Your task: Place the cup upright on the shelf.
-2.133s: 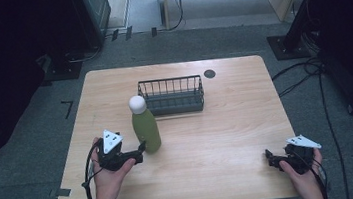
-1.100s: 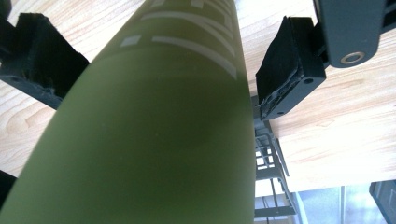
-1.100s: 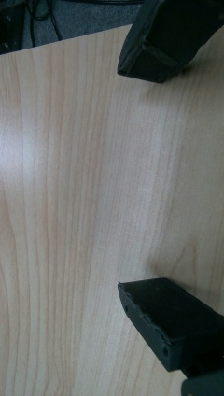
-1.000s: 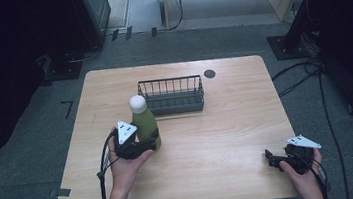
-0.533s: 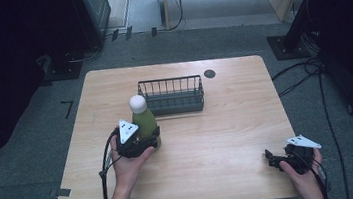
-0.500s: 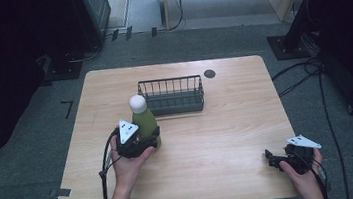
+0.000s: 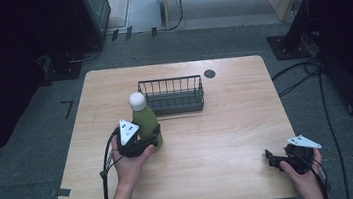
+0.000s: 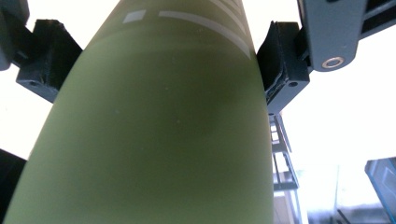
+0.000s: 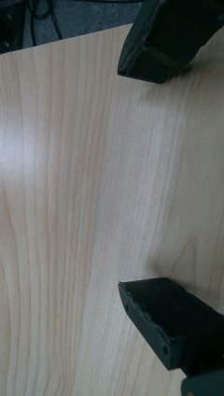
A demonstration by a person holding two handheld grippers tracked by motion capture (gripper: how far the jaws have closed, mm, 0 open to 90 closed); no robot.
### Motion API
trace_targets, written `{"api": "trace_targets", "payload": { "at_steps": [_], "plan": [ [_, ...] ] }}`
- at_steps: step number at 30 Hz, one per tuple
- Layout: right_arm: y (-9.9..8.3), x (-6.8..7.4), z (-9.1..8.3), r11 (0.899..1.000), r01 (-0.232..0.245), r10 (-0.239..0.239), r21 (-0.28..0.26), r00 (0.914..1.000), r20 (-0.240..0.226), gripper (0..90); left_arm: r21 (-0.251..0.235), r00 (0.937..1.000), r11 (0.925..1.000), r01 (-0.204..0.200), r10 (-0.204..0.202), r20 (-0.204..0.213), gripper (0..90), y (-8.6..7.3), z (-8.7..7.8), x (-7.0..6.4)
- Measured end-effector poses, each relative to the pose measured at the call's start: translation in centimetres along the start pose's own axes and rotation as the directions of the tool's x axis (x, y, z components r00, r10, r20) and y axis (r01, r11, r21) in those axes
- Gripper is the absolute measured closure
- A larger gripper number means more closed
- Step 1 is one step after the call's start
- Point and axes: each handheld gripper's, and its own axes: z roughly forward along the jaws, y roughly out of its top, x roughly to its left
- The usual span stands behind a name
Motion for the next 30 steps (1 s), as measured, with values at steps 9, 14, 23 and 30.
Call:
{"api": "trace_targets", "payload": {
  "at_steps": [9, 14, 23, 30],
  "plan": [
    [0.0, 0.0, 0.0, 1.000, 0.000, 0.000, -0.001, 1.0000, -0.005, 0.0, -0.069, 0.9997, 0.9975, -0.014, 0.013, -0.019, 21.2, 1.4, -0.4, 0.0],
    [0.0, 0.0, 0.0, 1.000, -0.001, 0.000, -0.001, 1.0000, -0.006, 0.0, -0.119, 0.9989, 0.9920, -0.041, 0.038, -0.028, 21.2, 2.7, -0.7, -0.1],
    [0.0, 0.0, 0.0, 1.000, -0.003, 0.003, -0.003, 1.0000, -0.008, 0.0, -0.164, 0.9980, 0.9847, -0.059, 0.055, -0.030, 21.2, 4.6, -0.6, -0.2],
    [0.0, 0.0, 0.0, 1.000, -0.002, 0.002, -0.003, 0.9999, -0.010, 0.0, -0.180, 0.9982, 0.9820, -0.059, 0.055, -0.025, 21.3, 5.9, -0.3, -0.1]
  ]
}}
